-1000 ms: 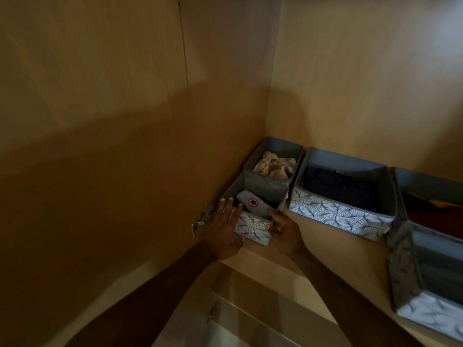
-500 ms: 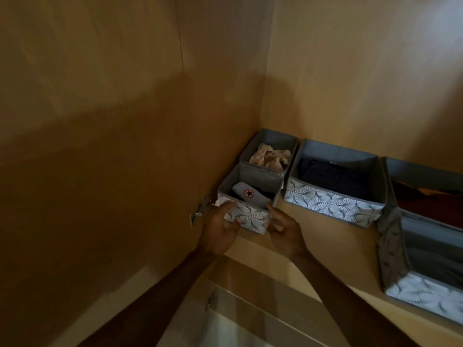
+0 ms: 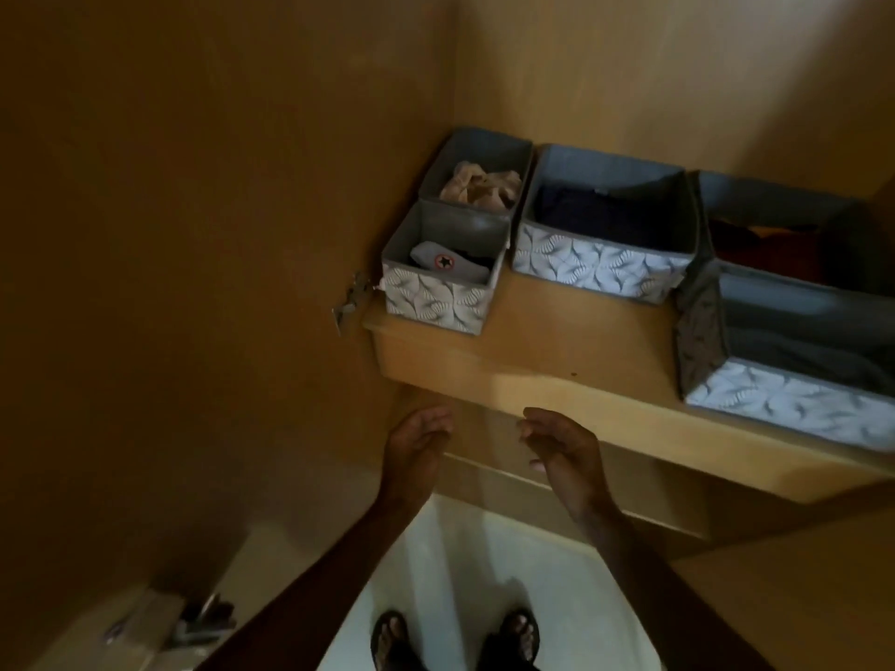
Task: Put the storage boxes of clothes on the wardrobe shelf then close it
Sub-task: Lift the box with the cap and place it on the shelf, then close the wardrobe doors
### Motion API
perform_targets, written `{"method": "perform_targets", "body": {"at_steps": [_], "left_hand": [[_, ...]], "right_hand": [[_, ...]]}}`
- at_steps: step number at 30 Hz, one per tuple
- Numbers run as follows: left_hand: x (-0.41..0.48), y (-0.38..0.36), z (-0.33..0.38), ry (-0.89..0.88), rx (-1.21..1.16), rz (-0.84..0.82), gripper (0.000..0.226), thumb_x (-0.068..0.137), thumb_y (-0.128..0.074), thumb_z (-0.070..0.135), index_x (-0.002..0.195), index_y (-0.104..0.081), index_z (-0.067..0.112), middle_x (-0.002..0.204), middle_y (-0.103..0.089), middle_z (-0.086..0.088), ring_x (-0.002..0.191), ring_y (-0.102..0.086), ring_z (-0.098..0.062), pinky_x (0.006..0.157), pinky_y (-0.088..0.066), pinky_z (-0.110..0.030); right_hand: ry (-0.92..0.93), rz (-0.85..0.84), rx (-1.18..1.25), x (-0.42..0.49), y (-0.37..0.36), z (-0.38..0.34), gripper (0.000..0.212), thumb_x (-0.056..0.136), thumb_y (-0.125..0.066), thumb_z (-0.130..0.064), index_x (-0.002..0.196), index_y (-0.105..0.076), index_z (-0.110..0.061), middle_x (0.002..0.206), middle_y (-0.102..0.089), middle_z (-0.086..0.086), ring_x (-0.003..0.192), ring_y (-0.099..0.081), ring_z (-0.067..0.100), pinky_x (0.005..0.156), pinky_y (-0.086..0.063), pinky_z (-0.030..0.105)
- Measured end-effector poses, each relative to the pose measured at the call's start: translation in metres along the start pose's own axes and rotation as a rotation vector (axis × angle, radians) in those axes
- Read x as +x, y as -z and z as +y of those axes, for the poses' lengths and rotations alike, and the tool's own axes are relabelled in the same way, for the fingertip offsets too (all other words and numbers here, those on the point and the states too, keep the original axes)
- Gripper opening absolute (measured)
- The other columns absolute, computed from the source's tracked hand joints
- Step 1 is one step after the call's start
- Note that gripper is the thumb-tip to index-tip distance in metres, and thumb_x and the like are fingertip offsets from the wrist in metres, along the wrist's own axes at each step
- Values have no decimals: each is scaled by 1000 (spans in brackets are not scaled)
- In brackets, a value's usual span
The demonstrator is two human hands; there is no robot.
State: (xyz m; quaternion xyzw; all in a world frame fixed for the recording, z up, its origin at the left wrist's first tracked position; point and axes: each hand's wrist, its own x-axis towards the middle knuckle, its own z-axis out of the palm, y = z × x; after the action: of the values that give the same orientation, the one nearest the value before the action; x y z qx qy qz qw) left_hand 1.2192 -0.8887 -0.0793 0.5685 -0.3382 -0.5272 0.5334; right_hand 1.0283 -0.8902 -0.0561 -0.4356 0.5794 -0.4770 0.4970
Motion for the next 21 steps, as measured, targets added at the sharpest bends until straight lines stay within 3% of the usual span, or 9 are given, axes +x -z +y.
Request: {"method": "perform_targets", "body": {"at_steps": [2, 5, 7, 10, 15, 21], "left_hand": [[-24, 0, -11, 28, 40, -14, 26, 87, -56, -12, 104, -65, 5, 95, -69, 0, 79, -65, -1, 64, -46, -8], [-67, 4, -25, 31, 94, 23, 23, 86, -56, -12, 106, -65, -3, 98, -70, -11, 80, -65, -7, 65, -45, -7], [-87, 10, -32, 28, 114, 51, 23, 85, -56, -14, 105, -65, -7, 103, -68, -18, 76, -65, -1, 65, -46, -8], [-140, 12, -39, 45, 72, 148, 21, 85, -56, -16, 105, -63, -14, 95, -67, -17, 70, -65, 0, 60, -48, -10], [-215, 16, -57, 100, 112, 287, 19, 90, -58, 1, 99, -68, 15, 98, -73, -5, 85, -66, -16, 64, -48, -13], [-328, 16, -75, 104, 128, 376, 24, 91, -55, 1, 110, -66, 9, 99, -74, -5, 89, -68, -18, 68, -48, -15]], "right_hand": [[-33, -14, -36, -21, 10, 14, 20, 86, -64, 2, 101, -70, -8, 89, -72, 11, 77, -65, 19, 58, -49, 26], [-48, -102, -64, -52, 24, 27, 20, 85, -65, 2, 94, -71, -15, 82, -73, 2, 73, -64, 15, 55, -48, 21], [-50, -137, -98, -63, 30, 36, 22, 85, -67, -1, 90, -72, -21, 82, -74, -3, 75, -66, 13, 60, -50, 21], [-60, -260, -139, -89, 45, 44, 19, 85, -69, -6, 90, -73, -24, 86, -74, -3, 80, -68, 10, 67, -52, 23], [-73, -411, -167, -132, 58, 63, 17, 88, -66, -12, 104, -72, -13, 92, -73, 0, 84, -68, 6, 69, -50, 17], [-97, -541, -205, -216, 78, 92, 18, 87, -68, -17, 105, -71, -21, 99, -74, -3, 93, -69, 9, 73, -49, 20]]}}
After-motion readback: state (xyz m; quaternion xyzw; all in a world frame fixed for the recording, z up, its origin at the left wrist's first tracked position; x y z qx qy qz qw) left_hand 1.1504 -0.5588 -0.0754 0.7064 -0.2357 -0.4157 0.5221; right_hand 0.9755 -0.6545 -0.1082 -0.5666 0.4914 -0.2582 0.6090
